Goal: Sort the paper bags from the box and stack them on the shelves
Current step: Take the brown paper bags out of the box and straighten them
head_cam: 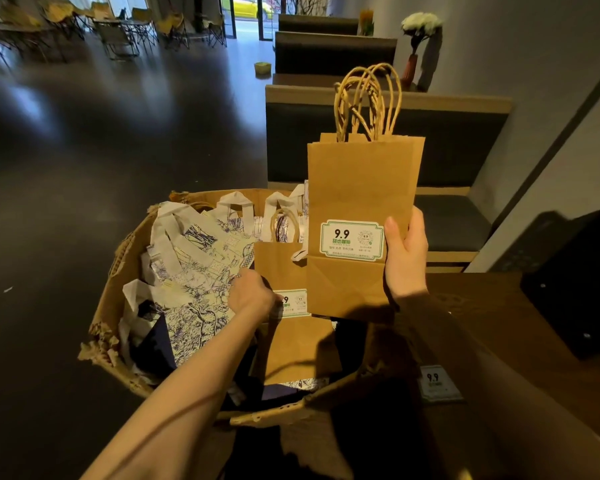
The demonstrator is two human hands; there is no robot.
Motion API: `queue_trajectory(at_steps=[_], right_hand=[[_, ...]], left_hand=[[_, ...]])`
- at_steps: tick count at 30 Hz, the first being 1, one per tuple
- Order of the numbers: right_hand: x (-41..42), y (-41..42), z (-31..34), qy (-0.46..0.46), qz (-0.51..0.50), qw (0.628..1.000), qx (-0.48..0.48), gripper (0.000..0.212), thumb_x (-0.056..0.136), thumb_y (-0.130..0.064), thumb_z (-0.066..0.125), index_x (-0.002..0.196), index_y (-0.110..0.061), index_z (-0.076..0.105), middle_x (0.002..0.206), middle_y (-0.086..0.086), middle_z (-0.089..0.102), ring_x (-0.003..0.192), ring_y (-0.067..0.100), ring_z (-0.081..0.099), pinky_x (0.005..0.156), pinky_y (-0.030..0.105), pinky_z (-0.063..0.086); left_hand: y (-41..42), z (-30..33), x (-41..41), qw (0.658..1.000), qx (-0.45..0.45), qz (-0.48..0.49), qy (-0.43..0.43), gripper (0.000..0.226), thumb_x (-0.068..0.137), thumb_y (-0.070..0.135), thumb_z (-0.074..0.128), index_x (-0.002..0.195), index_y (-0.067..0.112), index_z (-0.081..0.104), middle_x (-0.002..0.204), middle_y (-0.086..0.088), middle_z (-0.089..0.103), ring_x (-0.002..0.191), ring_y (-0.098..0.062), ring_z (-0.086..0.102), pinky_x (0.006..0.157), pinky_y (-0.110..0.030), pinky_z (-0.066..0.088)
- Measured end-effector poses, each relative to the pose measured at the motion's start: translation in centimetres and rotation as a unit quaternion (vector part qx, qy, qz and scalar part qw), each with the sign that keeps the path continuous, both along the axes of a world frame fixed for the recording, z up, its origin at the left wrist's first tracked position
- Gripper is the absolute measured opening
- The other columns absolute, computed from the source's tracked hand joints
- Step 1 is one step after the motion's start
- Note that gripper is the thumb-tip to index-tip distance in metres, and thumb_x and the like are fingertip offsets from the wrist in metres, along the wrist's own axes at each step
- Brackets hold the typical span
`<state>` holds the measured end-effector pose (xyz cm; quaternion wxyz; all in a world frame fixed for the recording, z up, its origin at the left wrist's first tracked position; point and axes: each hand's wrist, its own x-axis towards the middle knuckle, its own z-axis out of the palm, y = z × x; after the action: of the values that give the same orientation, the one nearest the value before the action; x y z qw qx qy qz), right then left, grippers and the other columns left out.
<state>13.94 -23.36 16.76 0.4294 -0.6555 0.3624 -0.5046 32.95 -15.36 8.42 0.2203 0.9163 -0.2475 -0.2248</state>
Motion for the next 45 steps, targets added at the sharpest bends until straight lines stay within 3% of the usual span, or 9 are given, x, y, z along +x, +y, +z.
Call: queue_trajectory(at_steps=[4,8,12,20,27,33,37,42,45], right_hand=[[-0.2,0.2,0.2,-0.005,0.003,1.000,0.000,0.025,0.101,-0.013,0.038,0.126,-0.011,0.041,0.102,-0.015,0.057,0.090,-0.012,0.060,0.072,0.009,0.048],[-0.3,0.7,0.7,-0.005,-0.007,1.000,-0.006,0.021,0.101,-0.014,0.039,0.122,-0.014,0.042,0.100,-0.015,0.056,0.086,-0.016,0.059,0.068,0.006,0.046],[0.0,1.4,1.3,0.004,-0.025,0.999,-0.023,0.023,0.101,-0.016,0.039,0.123,-0.012,0.043,0.099,-0.010,0.056,0.087,-0.007,0.059,0.064,0.003,0.045],[0.4,3.0,2.9,0.033,-0.042,0.997,-0.055,0.032,0.101,-0.020,0.039,0.131,-0.009,0.042,0.111,0.002,0.058,0.093,0.006,0.057,0.061,0.001,0.043],[2.1,5.3,4.0,0.014,0.036,0.999,-0.030,0.035,0.100,-0.016,0.042,0.133,-0.006,0.043,0.114,-0.003,0.059,0.099,-0.004,0.058,0.087,0.015,0.049],[5.4,7.1,2.7,0.031,0.078,0.996,-0.013,0.047,0.100,-0.039,0.031,0.134,-0.010,0.044,0.132,0.011,0.054,0.124,0.025,0.049,0.105,0.051,0.039],[6.9,7.4,2.1,0.056,0.108,0.992,-0.016,0.056,0.093,-0.045,0.048,0.139,-0.016,0.033,0.139,0.005,0.049,0.127,0.021,0.047,0.104,0.046,0.041],[7.8,6.1,1.1,0.144,0.128,0.981,0.013,0.036,0.093,-0.027,0.056,0.119,-0.007,0.042,0.115,0.007,0.058,0.110,0.026,0.055,0.094,0.043,0.047],[8.2,6.1,-1.0,0.190,0.135,0.971,0.048,0.041,0.094,-0.031,0.053,0.123,-0.005,0.040,0.125,0.016,0.054,0.116,0.029,0.051,0.097,0.050,0.044]], left_hand=[[0.4,0.5,0.6,0.997,-0.052,-0.034,0.036,0.036,0.073,0.028,0.079,0.091,0.010,0.054,0.101,-0.010,0.063,0.097,-0.031,0.060,0.080,-0.039,0.052],[1.2,1.9,1.3,0.969,-0.203,0.024,0.140,0.023,0.084,0.012,0.067,0.101,0.010,0.052,0.106,-0.011,0.064,0.098,-0.029,0.061,0.083,-0.040,0.052],[3.0,5.0,1.6,0.938,-0.321,0.076,0.102,0.024,0.092,0.009,0.054,0.114,0.007,0.047,0.119,-0.015,0.058,0.107,-0.029,0.056,0.087,-0.037,0.047],[7.0,10.0,1.4,0.816,-0.566,0.080,0.088,0.024,0.094,-0.001,0.045,0.115,0.010,0.050,0.106,-0.002,0.058,0.100,-0.017,0.057,0.088,-0.032,0.048],[6.7,11.5,-0.5,0.796,-0.549,-0.037,0.253,0.021,0.095,0.002,0.046,0.112,0.012,0.052,0.111,-0.009,0.063,0.097,-0.020,0.063,0.086,-0.035,0.052],[6.6,11.2,-1.1,0.793,-0.570,-0.029,0.212,0.023,0.093,0.003,0.052,0.100,0.023,0.043,0.109,-0.015,0.063,0.094,-0.025,0.065,0.077,-0.032,0.057],[6.9,11.4,-0.9,0.783,-0.596,0.026,0.177,0.035,0.090,0.001,0.056,0.114,0.015,0.033,0.102,-0.005,0.063,0.087,-0.011,0.064,0.071,-0.018,0.055],[7.7,10.0,0.8,0.839,-0.542,-0.013,0.048,0.028,0.089,0.003,0.058,0.113,0.016,0.049,0.108,0.003,0.059,0.098,-0.008,0.057,0.090,-0.026,0.050],[8.1,8.1,0.6,0.853,-0.518,-0.034,0.049,0.036,0.092,0.004,0.053,0.118,0.026,0.040,0.106,0.018,0.052,0.103,-0.001,0.050,0.084,-0.004,0.040]])
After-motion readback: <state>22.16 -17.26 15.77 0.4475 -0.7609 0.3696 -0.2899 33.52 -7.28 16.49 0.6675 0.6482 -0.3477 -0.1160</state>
